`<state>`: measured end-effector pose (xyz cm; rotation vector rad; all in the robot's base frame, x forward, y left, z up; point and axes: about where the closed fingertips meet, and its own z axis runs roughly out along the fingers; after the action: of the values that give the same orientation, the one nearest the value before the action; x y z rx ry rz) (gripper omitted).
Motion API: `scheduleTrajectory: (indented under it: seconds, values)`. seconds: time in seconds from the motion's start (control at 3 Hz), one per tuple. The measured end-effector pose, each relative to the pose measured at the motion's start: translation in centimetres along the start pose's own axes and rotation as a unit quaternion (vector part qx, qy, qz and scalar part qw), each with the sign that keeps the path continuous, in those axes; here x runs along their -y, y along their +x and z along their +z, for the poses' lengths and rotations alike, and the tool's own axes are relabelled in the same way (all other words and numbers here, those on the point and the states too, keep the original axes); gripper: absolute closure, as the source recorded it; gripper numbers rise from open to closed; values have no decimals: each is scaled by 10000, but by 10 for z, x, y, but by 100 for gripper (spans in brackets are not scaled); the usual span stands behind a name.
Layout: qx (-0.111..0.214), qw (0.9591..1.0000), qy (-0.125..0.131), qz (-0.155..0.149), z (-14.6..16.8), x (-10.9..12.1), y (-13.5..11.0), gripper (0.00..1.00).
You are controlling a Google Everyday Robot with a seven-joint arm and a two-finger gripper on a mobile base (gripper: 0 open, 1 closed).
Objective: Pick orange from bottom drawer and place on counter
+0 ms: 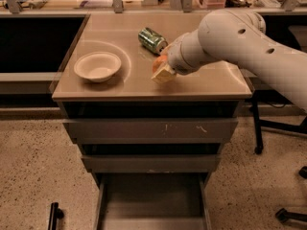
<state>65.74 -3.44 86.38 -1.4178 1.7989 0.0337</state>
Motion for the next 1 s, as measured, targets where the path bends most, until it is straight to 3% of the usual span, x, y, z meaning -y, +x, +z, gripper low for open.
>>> scheduleTrajectory:
  seconds: [0.33,1.0]
  values:
    - [0,10000,-3,1,0,0,0,82]
    - [0,10000,-3,1,0,0,0,35]
